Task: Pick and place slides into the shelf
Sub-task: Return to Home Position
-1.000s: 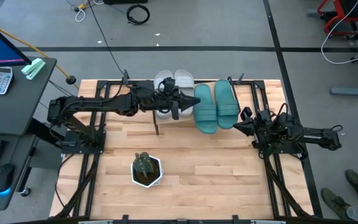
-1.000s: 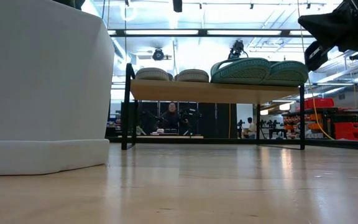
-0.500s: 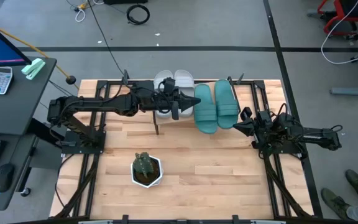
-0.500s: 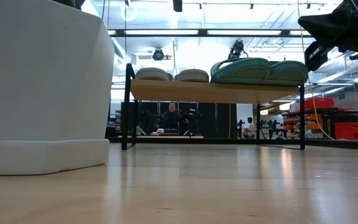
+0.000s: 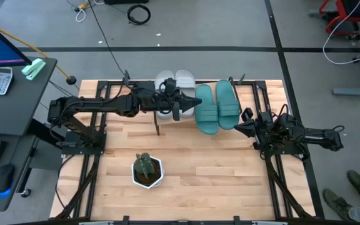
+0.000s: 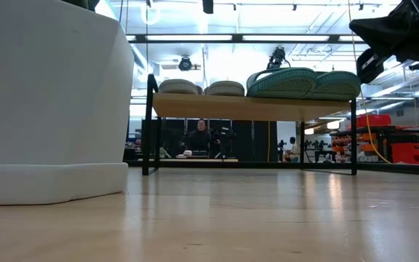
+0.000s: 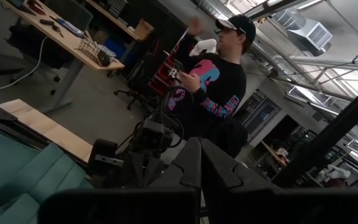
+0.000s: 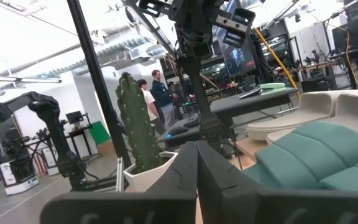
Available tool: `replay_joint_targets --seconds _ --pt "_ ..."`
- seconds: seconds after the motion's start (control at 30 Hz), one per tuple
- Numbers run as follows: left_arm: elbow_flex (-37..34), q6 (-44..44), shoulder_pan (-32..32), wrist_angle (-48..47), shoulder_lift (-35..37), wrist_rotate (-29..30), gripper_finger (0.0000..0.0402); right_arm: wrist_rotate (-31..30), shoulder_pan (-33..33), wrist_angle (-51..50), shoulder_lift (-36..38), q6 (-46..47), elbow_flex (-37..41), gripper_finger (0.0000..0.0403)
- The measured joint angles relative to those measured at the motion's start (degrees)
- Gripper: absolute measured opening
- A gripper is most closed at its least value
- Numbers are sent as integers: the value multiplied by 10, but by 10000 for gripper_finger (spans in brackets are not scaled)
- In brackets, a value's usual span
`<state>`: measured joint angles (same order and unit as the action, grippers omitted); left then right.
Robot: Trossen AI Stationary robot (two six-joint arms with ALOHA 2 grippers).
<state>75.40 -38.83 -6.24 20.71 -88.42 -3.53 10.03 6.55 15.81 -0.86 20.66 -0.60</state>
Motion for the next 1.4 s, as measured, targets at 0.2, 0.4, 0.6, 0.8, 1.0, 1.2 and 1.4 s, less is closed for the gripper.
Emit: replay_joint_targets --seconds 0.2,0.4,0.6,0.8,1.0,1.2,1.4 --pt "0 0 0 0 0 0 4 -8 -25 0 0 2 0 0" --pt "0 3 0 0 0 0 4 -26 -63 -5 0 2 0 1" --pt "0 26 0 0 0 -10 3 -50 -77 -33 0 18 0 9" --pt "0 93 7 18 -4 -30 3 -49 -77 -54 0 81 -6 16" --pt "0 140 27 119 -47 -75 2 -49 -77 -58 0 78 -6 15" --pt "0 193 50 168 -83 -99 3 -48 -77 -59 0 78 -6 15" --pt "-25 234 65 365 -110 -124 3 -48 -77 -60 0 77 -7 15"
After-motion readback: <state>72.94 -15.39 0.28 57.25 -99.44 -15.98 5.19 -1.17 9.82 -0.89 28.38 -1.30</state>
